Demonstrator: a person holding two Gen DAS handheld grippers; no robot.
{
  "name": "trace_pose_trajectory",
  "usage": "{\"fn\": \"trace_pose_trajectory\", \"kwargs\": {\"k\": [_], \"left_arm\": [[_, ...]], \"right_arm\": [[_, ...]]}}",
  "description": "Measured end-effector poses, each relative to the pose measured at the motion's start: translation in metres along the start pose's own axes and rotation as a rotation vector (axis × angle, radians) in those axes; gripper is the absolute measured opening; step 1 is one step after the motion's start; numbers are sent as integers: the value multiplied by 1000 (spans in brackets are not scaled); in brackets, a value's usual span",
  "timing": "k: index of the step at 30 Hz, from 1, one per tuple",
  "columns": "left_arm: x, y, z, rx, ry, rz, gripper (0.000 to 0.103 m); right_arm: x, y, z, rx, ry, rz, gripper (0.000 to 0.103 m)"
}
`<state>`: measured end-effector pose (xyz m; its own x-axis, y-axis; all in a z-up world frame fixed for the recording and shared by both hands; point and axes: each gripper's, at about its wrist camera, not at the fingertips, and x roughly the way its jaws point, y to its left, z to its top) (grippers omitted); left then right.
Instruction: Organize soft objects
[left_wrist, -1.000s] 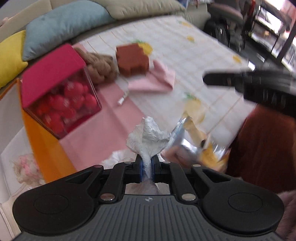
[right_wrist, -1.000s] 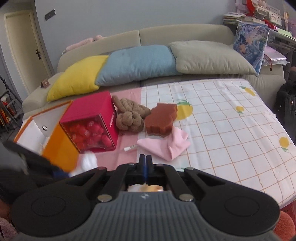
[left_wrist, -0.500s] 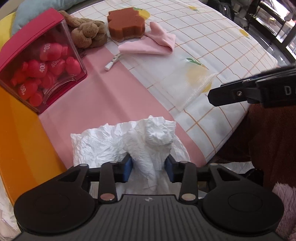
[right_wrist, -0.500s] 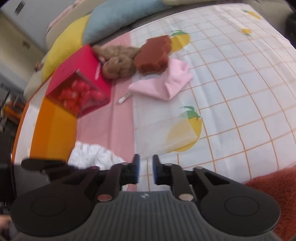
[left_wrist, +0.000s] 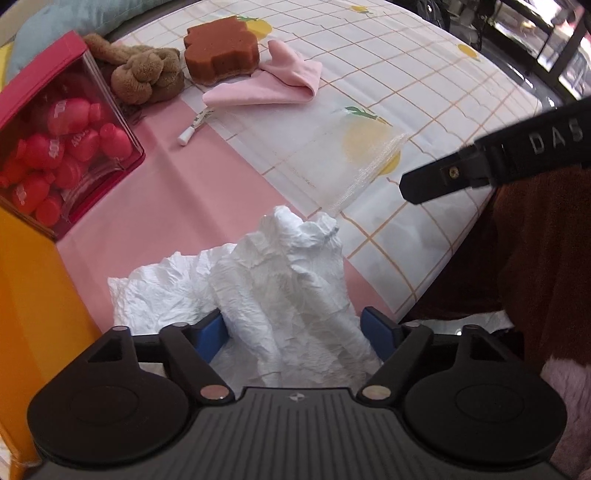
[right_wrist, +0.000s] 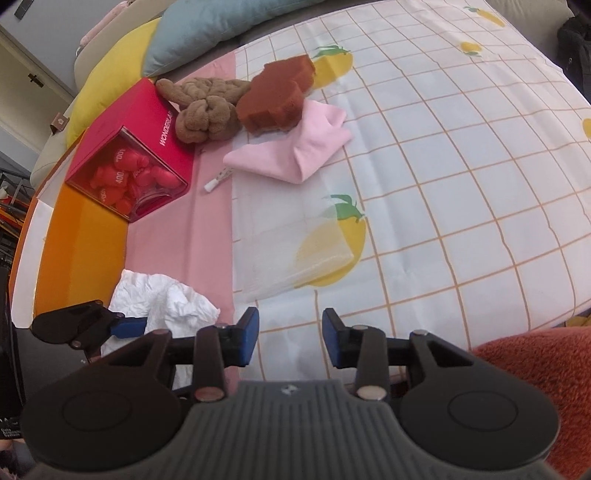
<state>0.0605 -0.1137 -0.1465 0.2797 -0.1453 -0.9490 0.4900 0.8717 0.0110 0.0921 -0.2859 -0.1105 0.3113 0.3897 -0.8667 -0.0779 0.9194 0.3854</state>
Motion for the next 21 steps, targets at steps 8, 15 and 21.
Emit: {"fn": "trace_pose_trajectory", "kwargs": {"k": [8,15,21], "left_arm": [[-7,16,0,6,-3,11,36],[-14,34,-5,-60,-34,-22,17],[-32,42,-8,-112,-116,-67,17]], "right_arm": [[7,9,8,-28,14,3,37],[9,21,-8,-102,104,1,37],[12,1,-24,3,269,-4,61]]}}
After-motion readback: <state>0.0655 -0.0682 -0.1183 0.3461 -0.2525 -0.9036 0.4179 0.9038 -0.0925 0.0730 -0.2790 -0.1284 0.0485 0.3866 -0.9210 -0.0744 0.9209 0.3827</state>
